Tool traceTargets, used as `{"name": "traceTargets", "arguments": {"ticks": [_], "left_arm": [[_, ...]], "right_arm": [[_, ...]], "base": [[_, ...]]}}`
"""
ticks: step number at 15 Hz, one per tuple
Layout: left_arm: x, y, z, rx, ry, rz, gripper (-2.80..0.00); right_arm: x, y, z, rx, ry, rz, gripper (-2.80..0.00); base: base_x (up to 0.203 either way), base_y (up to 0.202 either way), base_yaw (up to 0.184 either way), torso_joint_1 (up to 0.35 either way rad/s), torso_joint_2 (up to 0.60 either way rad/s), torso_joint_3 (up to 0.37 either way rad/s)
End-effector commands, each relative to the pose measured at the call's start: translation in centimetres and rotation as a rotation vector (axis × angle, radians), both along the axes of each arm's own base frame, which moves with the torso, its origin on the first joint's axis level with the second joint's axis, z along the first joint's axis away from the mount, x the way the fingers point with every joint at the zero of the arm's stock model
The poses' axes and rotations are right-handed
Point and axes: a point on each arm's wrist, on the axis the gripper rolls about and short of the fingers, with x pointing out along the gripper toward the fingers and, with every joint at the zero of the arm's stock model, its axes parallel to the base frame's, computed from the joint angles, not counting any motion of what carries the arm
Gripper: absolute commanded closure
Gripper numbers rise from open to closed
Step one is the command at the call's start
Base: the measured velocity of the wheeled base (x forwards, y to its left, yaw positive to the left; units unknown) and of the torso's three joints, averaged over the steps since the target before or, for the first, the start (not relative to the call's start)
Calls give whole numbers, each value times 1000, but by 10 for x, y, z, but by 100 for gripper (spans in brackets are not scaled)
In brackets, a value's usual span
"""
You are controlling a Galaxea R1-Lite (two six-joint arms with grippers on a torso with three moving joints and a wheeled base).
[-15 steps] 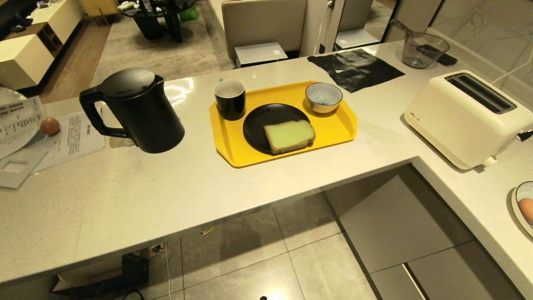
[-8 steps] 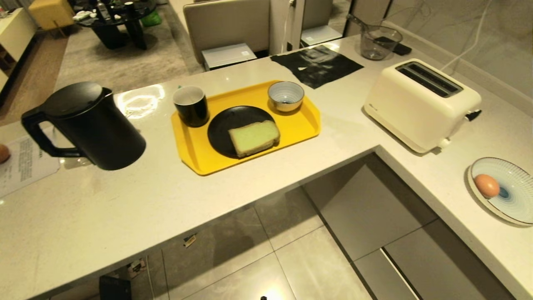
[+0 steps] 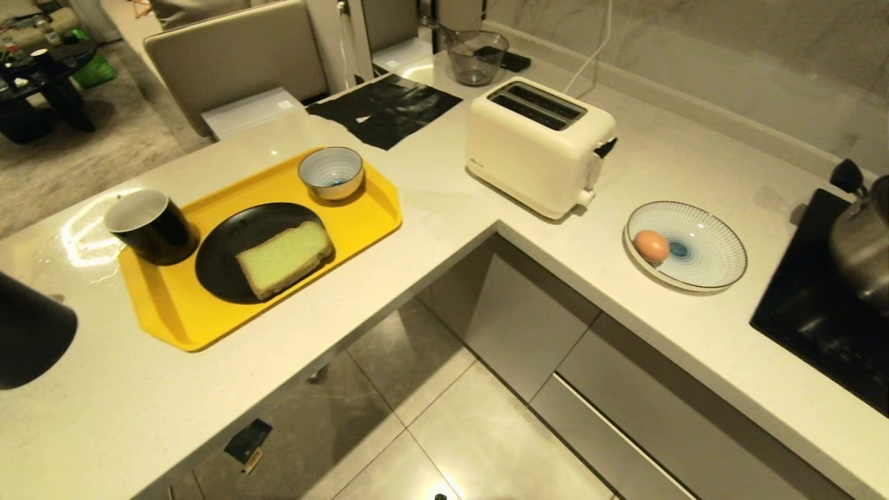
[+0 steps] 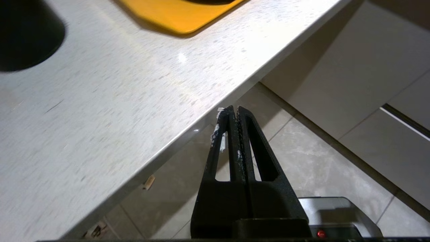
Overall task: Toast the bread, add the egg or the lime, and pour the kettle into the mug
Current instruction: Pick up the egg
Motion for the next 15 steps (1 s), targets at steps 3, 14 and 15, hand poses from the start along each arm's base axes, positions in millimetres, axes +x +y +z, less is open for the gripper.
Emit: {"name": "traceTargets", "arguments": {"ticks": [3, 14, 15], "left_arm": [[0, 0, 0, 0, 0, 0, 0], [0, 0, 0, 0, 0, 0, 0], [0, 0, 0, 0, 0, 1, 0]], "right_arm": [[2, 0, -7, -1, 28, 1, 0], [2, 0, -7, 10, 27, -3, 0], [2, 0, -7, 11, 26, -3, 0]], "base": [[1, 5, -109, 1, 1, 2], [0, 0, 0, 0, 0, 0], [0, 0, 0, 0, 0, 0]]}}
